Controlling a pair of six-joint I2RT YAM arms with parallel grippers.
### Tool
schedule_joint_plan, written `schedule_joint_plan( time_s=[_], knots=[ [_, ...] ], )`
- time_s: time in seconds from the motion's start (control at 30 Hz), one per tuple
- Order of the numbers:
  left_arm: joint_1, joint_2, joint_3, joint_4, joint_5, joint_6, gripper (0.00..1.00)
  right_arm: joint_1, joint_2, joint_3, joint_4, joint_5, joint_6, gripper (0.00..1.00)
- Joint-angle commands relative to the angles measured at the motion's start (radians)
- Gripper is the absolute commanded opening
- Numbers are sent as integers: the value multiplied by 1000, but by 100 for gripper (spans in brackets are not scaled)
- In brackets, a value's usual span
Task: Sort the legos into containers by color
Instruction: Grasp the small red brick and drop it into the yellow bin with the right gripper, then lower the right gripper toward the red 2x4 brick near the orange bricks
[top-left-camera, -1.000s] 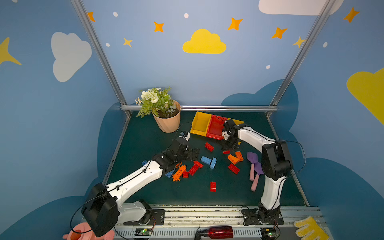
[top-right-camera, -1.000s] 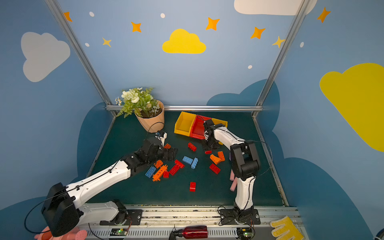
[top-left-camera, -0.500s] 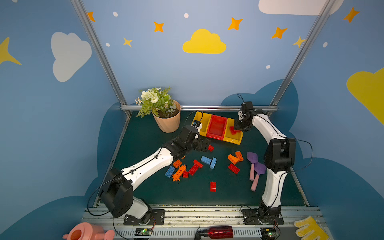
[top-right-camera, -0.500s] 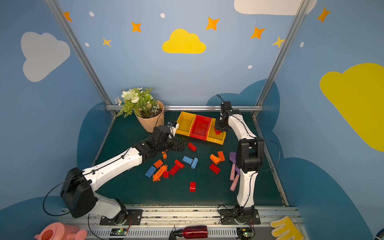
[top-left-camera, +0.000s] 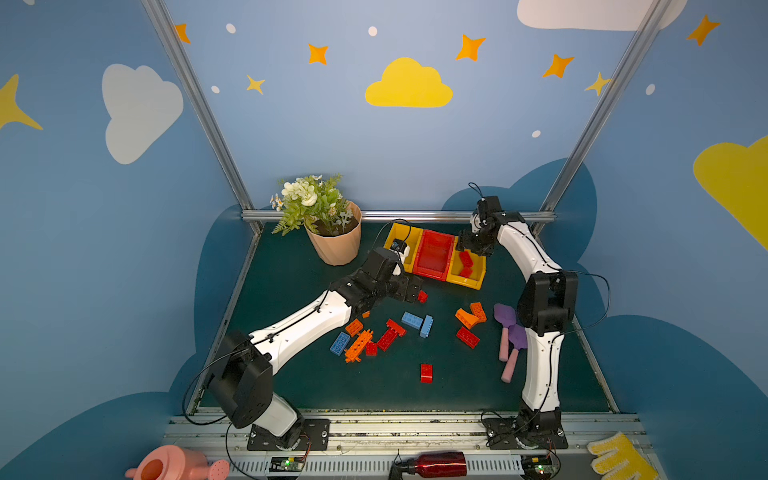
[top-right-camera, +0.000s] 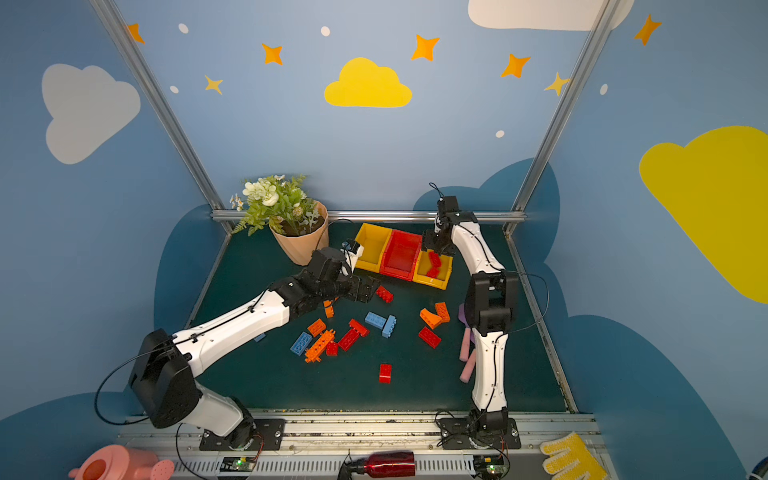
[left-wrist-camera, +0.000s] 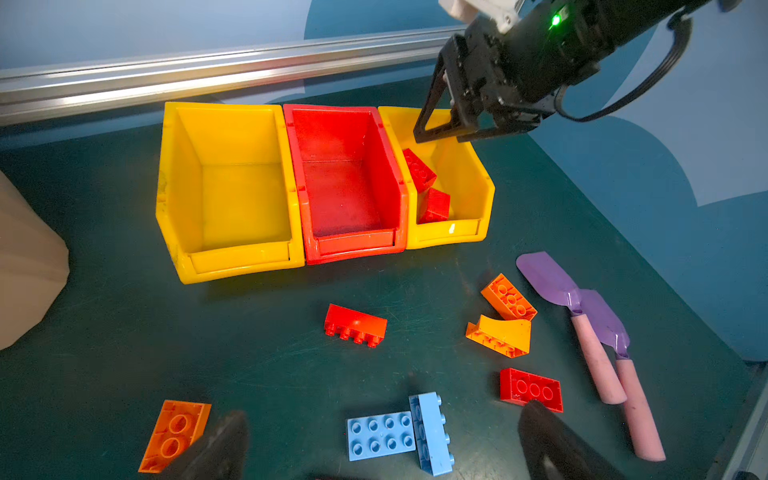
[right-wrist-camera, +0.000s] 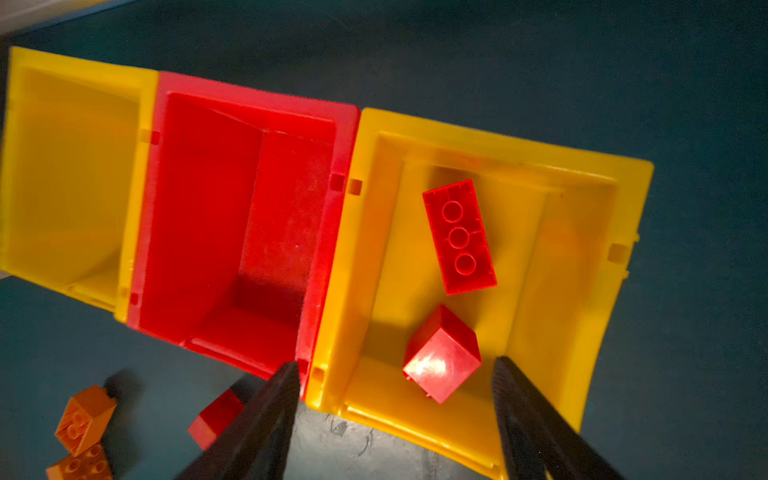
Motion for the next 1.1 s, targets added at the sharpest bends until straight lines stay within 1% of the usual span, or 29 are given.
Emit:
schedule_joint_plan(
  time_s=[0.0, 0.13, 0.23, 0.37, 0.57, 0.73, 0.87, 1.07],
  knots=[
    [-1, 21, 11, 32, 10, 6, 100, 3, -104, -22, -64, -37, 7, 71],
    [-1, 46, 28, 40, 68, -14, 100, 17, -233, -204, -30, -45, 25, 72],
    [-4, 61, 37, 40, 95, -59, 100, 27, -340, -362, 5, -49, 35, 72],
    [-19, 64, 18, 55, 99, -97, 100, 47, -472, -546, 22, -53, 41, 73],
    [-52, 45, -25, 58, 65, -118, 100, 69, -600, -721, 25, -43, 44, 74],
    [-59, 8, -80, 80, 32, -147, 100, 74, -628, -766, 21, -58, 41, 74],
    [-62, -23, -111, 79, -5, -154, 100, 80, -603, -741, 10, -80, 33, 74],
    [-63, -83, -157, 63, -50, -161, 100, 103, -581, -719, 3, -82, 35, 74]
  ],
)
